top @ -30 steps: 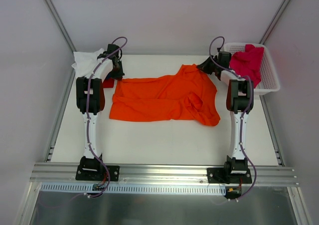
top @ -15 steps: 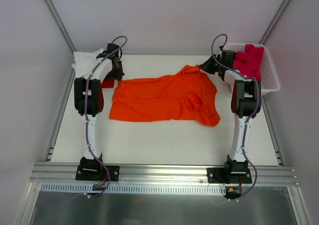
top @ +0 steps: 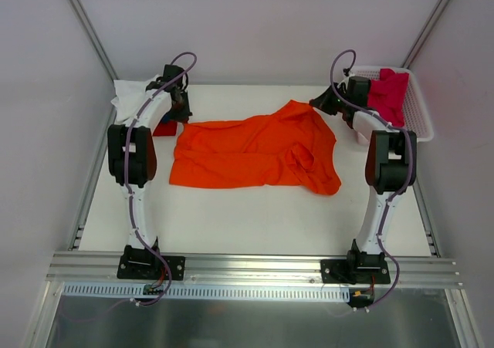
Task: Fold and stack the t-shirts
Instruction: Grap the side of the flattened tshirt furthest away from the robot with both arms, then fold the other side of the tshirt into a rectangle
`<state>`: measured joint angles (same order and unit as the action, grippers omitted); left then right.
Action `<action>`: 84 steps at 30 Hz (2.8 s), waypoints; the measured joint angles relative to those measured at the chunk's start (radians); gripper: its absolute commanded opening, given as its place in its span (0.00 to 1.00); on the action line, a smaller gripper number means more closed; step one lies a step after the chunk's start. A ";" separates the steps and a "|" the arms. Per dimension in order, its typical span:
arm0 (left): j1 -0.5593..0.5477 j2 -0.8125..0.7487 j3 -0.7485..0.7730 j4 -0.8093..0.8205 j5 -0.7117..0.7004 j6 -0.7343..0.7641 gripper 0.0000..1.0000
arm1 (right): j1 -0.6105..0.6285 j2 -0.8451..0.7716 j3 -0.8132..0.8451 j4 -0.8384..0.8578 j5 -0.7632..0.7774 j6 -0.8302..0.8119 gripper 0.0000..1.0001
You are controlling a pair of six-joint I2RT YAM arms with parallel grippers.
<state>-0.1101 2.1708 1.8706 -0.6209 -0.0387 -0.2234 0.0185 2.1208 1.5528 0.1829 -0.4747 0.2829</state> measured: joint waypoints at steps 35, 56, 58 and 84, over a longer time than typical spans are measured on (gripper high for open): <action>-0.047 -0.545 -0.484 -0.005 -0.034 -0.027 0.00 | 0.053 -0.898 -0.635 -0.084 0.120 -0.068 0.00; -0.088 -0.694 -0.679 -0.006 -0.036 -0.068 0.00 | 0.092 -1.297 -0.859 -0.282 0.183 -0.041 0.00; -0.088 -0.711 -0.697 -0.006 -0.036 -0.072 0.00 | 0.099 -1.336 -0.874 -0.303 0.195 -0.033 0.00; -0.094 -0.749 -0.834 0.002 -0.077 -0.103 0.00 | 0.108 -1.414 -0.966 -0.453 0.406 0.073 0.00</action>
<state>-0.2039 1.4220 1.0367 -0.6193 -0.1154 -0.3260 0.1261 0.7071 0.5873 -0.2703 -0.0689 0.3561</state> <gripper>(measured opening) 0.011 0.015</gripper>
